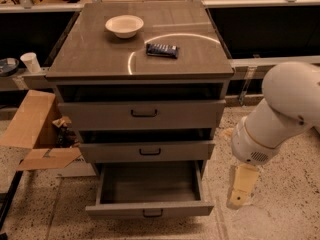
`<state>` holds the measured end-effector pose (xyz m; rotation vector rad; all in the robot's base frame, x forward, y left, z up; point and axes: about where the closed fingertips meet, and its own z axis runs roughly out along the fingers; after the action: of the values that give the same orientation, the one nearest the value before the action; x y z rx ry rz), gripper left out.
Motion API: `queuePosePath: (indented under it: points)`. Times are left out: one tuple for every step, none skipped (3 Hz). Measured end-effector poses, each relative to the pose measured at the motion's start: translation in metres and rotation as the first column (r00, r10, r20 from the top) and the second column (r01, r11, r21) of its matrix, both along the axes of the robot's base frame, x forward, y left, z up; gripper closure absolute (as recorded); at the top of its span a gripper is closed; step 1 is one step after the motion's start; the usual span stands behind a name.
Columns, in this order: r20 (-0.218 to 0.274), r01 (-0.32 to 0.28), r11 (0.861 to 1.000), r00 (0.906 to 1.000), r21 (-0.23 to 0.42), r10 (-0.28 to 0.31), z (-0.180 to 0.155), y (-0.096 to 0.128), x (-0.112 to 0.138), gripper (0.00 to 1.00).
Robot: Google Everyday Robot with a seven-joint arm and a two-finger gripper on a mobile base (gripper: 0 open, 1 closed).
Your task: Close bottom drawer
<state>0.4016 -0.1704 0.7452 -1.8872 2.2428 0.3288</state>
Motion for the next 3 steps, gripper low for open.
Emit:
queuePosePath:
  points:
    - [-0.057, -0.008, 0.999, 0.9983, 0.047, 0.011, -0.054, 0.014, -0.009, 0.0]
    - [-0.136, 0.014, 0.995, 0.9907, 0.1, 0.0, -0.11, 0.027, -0.019, 0.0]
    - [-0.136, 0.014, 0.995, 0.9907, 0.1, 0.0, -0.111, 0.027, -0.019, 0.0]
